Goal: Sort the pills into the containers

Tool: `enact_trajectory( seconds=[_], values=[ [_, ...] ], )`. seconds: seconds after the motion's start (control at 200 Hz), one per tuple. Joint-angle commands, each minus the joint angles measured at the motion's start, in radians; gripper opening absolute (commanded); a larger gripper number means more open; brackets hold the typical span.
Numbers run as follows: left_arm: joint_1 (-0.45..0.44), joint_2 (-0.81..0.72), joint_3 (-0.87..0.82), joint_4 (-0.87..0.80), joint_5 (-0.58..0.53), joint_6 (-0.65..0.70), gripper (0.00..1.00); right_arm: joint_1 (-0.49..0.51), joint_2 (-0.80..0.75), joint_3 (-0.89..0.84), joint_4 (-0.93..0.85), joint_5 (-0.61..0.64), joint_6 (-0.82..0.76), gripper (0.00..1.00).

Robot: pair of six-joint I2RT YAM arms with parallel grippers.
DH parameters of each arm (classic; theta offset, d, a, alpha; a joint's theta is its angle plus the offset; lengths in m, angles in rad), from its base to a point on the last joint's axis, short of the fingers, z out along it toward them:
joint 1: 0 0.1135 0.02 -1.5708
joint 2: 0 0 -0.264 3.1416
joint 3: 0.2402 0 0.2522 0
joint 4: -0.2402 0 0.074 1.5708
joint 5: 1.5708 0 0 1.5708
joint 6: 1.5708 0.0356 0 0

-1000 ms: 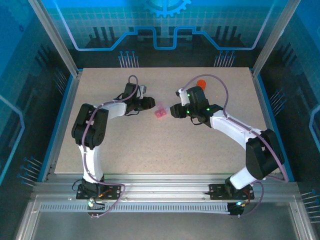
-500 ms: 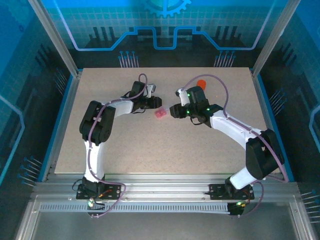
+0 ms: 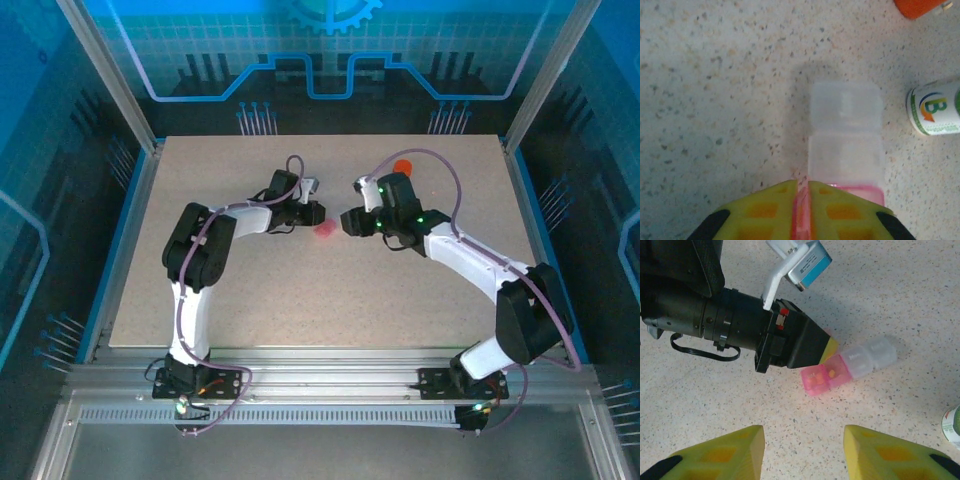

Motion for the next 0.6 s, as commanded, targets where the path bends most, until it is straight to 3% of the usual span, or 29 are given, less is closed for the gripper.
enact_trajectory(
  seconds=[0.0,0.205,0.465,0.595],
  values=[
    [-0.009,-0.077,-0.053,0.032,-0.007,0.021,0.13,-0.009,-0.030,-0.021,0.003,-0.019,0.021,0.46],
    [-0.036,-0.195,-0.190,0.101,-0.045,0.026,0.10,-0.008,-0.039,-0.055,0.010,-0.025,0.033,0.47],
    [-0.129,-0.352,-0.303,0.033,-0.201,0.115,0.14,-0.004,-0.038,-0.109,0.033,-0.027,0.051,0.47],
    [-0.135,-0.365,-0.322,-0.008,-0.219,0.096,0.16,-0.002,-0.026,-0.118,0.032,-0.033,0.056,0.47]
  ],
)
